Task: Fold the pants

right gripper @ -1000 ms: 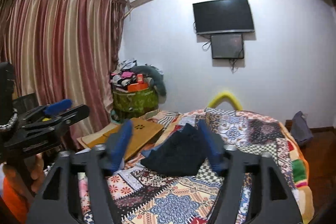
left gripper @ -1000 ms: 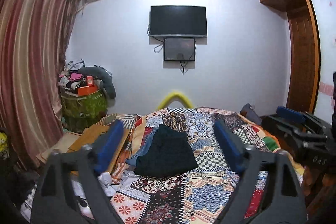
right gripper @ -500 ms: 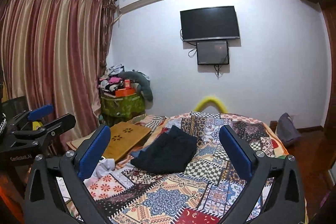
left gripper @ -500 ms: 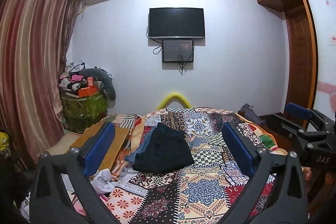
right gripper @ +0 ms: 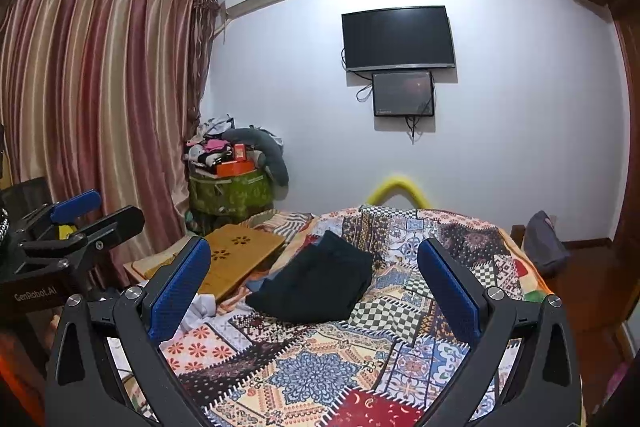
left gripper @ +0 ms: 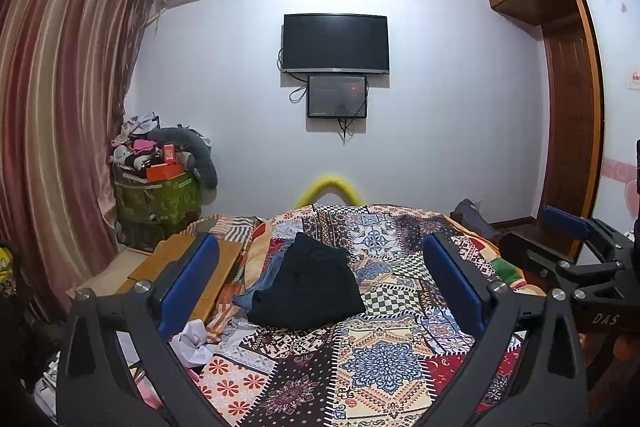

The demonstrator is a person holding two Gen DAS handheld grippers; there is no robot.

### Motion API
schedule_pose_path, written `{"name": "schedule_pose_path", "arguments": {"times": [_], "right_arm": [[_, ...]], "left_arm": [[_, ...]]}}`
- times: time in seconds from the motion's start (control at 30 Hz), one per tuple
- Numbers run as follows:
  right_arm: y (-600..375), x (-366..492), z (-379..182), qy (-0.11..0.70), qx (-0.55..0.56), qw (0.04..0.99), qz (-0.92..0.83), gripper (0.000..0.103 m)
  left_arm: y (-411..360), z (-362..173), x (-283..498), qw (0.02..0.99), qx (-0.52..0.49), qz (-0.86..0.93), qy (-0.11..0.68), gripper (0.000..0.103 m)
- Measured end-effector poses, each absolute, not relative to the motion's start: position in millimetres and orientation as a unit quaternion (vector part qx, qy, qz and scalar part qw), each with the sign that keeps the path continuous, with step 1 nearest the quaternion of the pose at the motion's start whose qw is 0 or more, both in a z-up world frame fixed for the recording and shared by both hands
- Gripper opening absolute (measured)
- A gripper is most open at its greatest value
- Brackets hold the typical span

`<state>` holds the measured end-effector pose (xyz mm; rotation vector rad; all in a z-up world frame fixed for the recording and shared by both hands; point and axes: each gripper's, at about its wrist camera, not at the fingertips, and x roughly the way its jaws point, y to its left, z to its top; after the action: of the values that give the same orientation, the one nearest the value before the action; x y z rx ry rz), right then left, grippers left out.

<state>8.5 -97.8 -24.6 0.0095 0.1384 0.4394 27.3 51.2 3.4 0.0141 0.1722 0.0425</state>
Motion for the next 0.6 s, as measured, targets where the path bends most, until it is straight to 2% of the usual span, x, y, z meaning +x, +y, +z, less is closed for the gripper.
{"name": "schedule_pose_path", "arguments": {"times": [0.6], "right_arm": [[-105,6,-23,0.077,0.016,0.975,0.210,0.103]], "left_arm": [[54,0,38,0.995,-0.004,0.018,0.099,0.103]]}}
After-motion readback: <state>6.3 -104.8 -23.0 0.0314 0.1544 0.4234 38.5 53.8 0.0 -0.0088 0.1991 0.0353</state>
